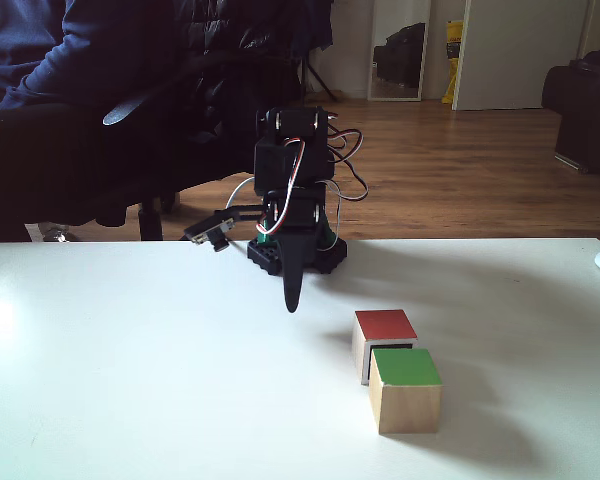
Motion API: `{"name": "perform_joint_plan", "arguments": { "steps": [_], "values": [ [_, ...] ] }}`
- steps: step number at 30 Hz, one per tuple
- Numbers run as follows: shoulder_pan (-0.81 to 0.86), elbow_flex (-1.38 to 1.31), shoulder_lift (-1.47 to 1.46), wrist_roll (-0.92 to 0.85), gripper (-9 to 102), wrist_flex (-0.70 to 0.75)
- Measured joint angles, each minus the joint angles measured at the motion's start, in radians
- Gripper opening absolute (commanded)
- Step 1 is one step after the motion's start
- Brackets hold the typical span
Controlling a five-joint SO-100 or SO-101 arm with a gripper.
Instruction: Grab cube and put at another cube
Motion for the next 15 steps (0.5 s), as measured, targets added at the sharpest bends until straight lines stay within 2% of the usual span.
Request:
{"name": "perform_joint_plan", "arguments": {
  "steps": [15],
  "values": [
    [-0.008,0.000,0.000,0.008,0,0.002]
  ]
}}
